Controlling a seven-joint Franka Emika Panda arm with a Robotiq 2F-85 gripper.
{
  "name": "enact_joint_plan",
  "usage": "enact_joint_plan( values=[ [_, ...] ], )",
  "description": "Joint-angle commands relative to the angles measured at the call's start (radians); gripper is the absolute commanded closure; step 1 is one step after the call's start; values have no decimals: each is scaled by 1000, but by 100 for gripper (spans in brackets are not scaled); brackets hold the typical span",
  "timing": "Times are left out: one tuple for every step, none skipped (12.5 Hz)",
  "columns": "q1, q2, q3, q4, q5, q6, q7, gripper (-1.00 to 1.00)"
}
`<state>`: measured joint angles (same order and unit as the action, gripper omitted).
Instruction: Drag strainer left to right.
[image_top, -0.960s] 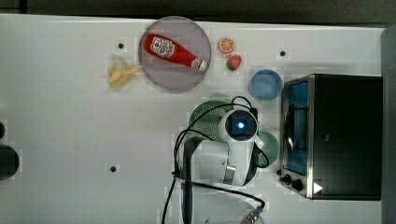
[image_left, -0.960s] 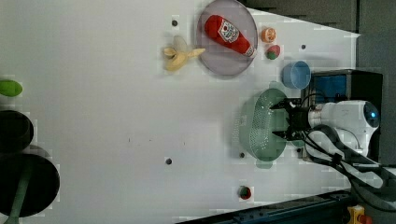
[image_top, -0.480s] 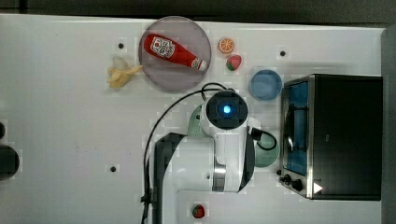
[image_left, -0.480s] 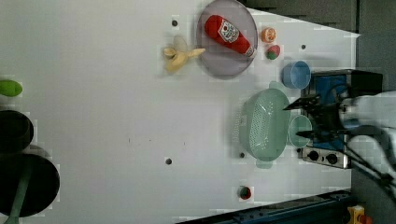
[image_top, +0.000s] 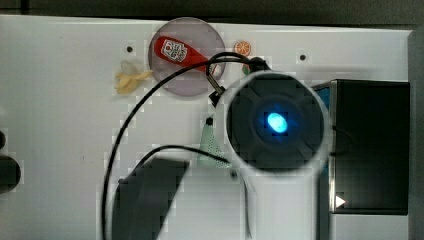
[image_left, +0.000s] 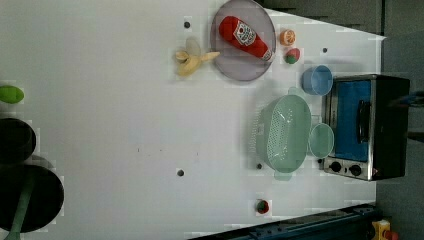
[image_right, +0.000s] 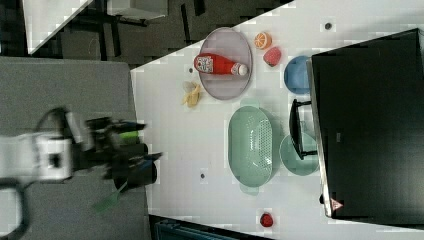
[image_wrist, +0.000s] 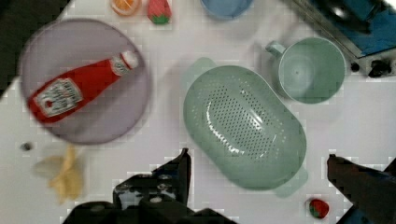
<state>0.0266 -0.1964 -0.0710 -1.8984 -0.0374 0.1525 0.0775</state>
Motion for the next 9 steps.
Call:
enact_joint_plan(
  values=[
    [-12,16,-14,46,9,-122,-77,-100],
    [-12,15,-14,64,9,-121,-84,-100],
    [-12,14,-15,70,8,-127,-84,-100],
    [-12,14,-14,69,9,-140,-86,-100],
    [-12,15,-13,68,9,-148,-86,-100],
    [-12,15,-13,66,9,-148,-86,-100],
    [-12,17,-13,65,9,-148,-86,-100],
    [-12,20,-13,65,9,-148,-86,-100],
    [-12,23,-13,64,9,-148,-86,-100]
  ],
)
